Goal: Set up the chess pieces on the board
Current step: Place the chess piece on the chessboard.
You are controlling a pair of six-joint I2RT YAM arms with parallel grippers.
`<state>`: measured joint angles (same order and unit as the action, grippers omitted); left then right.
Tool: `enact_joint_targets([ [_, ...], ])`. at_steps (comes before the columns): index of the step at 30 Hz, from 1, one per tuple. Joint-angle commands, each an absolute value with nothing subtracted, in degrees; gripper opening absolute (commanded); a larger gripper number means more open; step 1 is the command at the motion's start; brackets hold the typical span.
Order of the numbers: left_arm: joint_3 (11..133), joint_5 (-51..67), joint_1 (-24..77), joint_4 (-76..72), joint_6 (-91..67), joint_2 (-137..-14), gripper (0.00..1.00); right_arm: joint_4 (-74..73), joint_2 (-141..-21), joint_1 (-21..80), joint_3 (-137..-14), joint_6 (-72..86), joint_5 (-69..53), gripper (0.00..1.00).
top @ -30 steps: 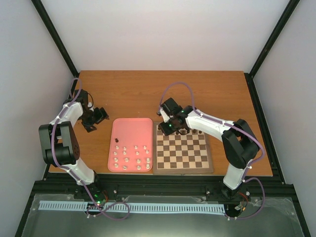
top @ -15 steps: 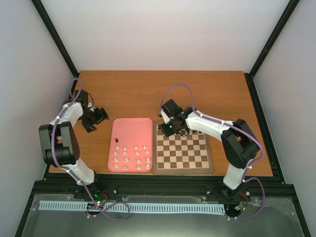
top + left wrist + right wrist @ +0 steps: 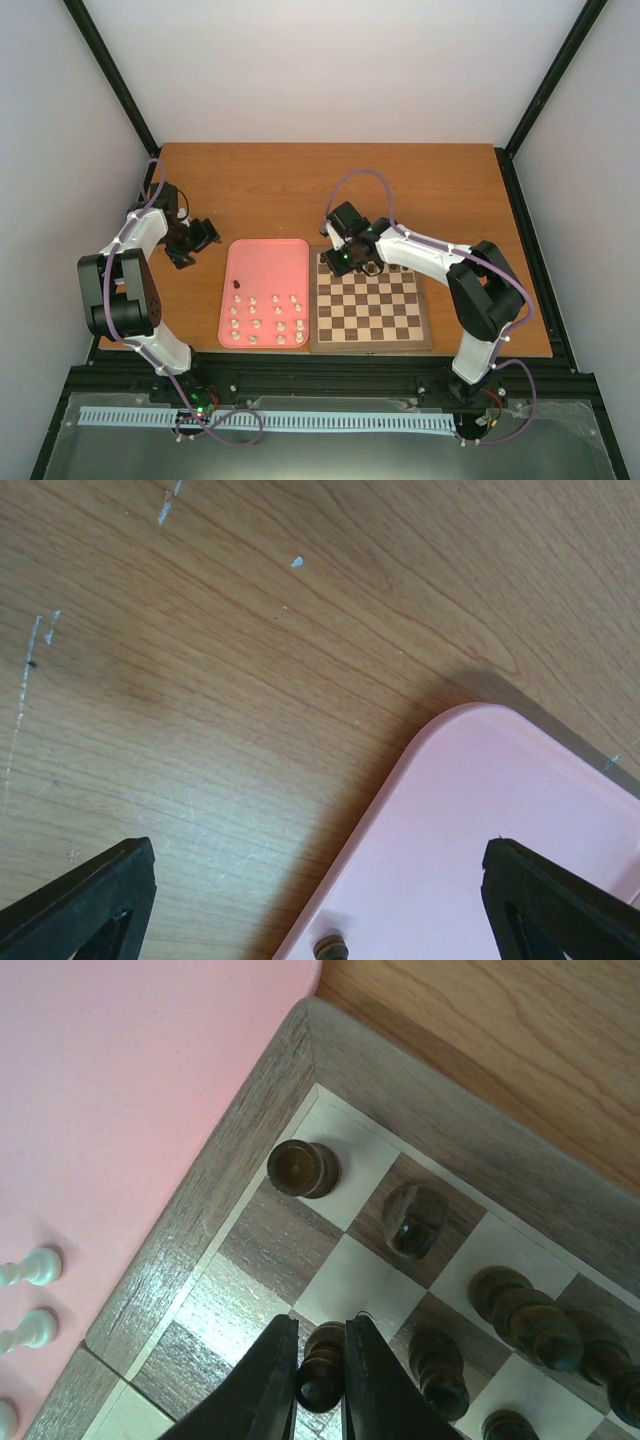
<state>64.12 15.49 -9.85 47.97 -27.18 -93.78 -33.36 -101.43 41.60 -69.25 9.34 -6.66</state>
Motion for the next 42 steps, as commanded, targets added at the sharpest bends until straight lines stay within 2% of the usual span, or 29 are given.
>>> enact_joint_targets([
  [1,63.85,15.64,-9.65,48.08,-26.11,-92.14,1.0,-30.78,-101.89,41.13,-67.84,10.45,-4.4,0.12],
  [6,63.96,15.63,-9.71,48.07,-26.11,-92.35,1.0,-29.18,-102.04,41.13,-66.83,11.02,-4.53,0.13],
  [8,64.07,15.65,-9.66,48.17,-26.1,-92.39,1.0,-28.9,-102.28,41.14,-66.71,11.16,-4.24,0.17],
  [11,64.16,15.64,-9.64,48.27,-26.1,-92.47,1.0,-28.56,-102.41,41.14,-66.93,11.1,-4.46,0.18],
  [42,64.07,15.67,-9.67,47.81,-26.06,-93.35,1.0,-27.76,-103.6,41.13,-68.82,10.81,-4.28,0.18],
])
